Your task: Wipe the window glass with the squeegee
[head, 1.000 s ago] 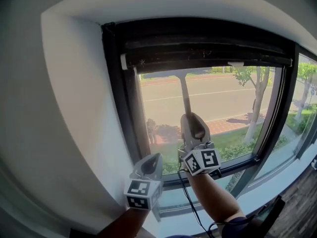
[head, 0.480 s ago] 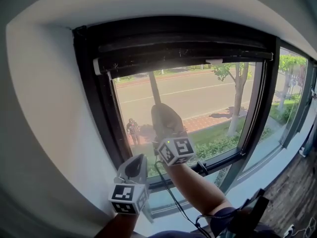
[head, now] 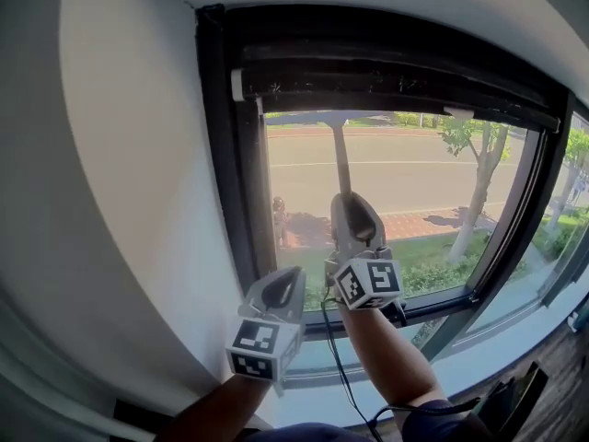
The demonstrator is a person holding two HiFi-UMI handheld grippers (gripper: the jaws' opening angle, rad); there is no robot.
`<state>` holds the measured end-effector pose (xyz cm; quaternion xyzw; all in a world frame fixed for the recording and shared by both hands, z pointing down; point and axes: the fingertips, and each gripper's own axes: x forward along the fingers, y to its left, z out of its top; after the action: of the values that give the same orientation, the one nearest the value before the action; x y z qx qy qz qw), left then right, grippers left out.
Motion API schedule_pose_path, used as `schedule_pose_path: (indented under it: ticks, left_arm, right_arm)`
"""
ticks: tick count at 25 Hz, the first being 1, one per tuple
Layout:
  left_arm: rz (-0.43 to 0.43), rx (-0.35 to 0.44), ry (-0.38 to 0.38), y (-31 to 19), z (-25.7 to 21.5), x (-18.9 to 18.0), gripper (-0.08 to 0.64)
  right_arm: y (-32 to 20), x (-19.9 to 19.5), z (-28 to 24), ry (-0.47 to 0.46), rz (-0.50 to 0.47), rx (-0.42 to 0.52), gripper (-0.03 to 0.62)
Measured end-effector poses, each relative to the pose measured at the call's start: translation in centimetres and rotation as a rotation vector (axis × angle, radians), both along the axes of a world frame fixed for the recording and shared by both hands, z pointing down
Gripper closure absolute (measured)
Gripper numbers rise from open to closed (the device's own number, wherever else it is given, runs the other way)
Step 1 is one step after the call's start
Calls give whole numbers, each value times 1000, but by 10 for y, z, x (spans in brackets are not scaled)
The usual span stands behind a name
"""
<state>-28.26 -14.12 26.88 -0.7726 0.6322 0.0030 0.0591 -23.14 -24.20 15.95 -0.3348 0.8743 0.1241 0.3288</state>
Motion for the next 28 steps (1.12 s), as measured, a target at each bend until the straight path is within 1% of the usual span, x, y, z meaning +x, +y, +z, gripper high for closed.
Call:
schedule_pose_path:
  ticks: [4,14,17,18,22,26,28]
  left_arm:
    - [-33,-9,4,3,5,-7,555]
    - [-83,-42,18,13,26,-14,555]
    - [-99,-56,67,15,30,-16,555]
    - [-107,-63,71,16,34,-18,555]
    - [-135,-83,38,19,49,-25,555]
    - [-141,-100,43,21,55,-22,555]
    - [-136,-108,59,21,58,-19,555]
  right_arm:
    - [2,0,16,9,-15,-29,489]
    - [6,3,61,58,-29,-93,489]
    - [7,6,75,76,-29,-110,489]
    - [8,7,80,83,-29,-116,489]
    - [9,11,98,110,-27,-136,489]
    - [10,14,116,133,-30,-157,489]
    - [11,15,125,140,-31,-167,489]
